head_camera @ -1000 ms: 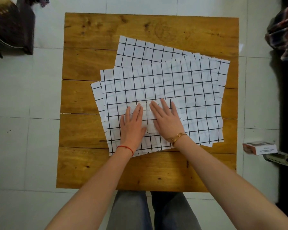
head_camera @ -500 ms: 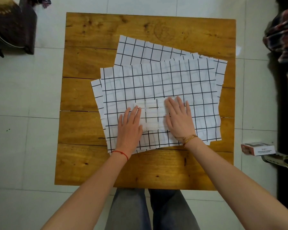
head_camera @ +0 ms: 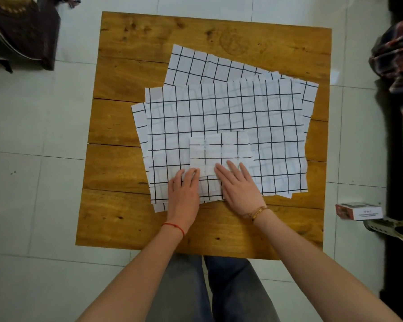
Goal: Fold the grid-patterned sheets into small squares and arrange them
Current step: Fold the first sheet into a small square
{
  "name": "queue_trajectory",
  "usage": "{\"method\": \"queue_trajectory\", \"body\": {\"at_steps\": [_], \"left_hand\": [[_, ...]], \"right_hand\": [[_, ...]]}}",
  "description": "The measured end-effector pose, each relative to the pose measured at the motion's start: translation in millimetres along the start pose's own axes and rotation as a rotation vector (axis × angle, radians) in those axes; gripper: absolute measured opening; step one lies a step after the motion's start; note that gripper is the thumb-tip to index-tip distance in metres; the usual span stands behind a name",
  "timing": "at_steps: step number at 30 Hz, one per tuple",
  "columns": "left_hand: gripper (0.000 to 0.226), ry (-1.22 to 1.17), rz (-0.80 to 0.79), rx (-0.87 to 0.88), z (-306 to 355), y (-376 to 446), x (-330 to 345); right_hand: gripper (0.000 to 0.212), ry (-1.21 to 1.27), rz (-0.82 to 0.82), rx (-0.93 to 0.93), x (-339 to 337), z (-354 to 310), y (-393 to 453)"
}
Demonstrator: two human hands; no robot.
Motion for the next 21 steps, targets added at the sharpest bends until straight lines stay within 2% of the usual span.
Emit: {"method": "queue_trajectory", "body": {"at_steps": [5,9,12,15,18,21], "left_hand": [[0.065,-0.025,0.000,-0.013,-1.2,1.4,-1.6],[0.057,-0.069,0.019,-0.001,0.9,4.5,-4.5],[0.045,-0.209,0.127,-0.036,-1.6,8.2,-18.3],[0.040,-0.329,0.257,-0.145,-13.3,13.1,-33.1],[0.047,-0.373,0.249,-0.260,-21.8,19.7,-34.7],[0.048,-0.365,0.228,-0.287,-20.6,24.4,-33.8]], "right_hand": [[0.052,0.020,0.032,0.144,8.9,52.0,-31.8],[0.048,0.032,0.151,0.124,-4.2,61.5,-33.1],[0.031,0.134,0.333,0.187,-35.0,69.1,-16.3],[0.021,0.253,0.425,0.280,-59.1,82.0,11.1],[0.017,0.327,0.409,0.338,-72.6,92.0,46.0],[0.019,0.309,0.333,0.306,-78.7,92.5,78.5]]}}
Point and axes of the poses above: each hand's wrist, its own y-axis towards the middle knuckle, its own x-axis out of the palm, z = x × y, the point moved 9 cm from there along y, towards the middle knuckle, and after that the axes turned 12 degrees about -y, right-handed, at the moved point
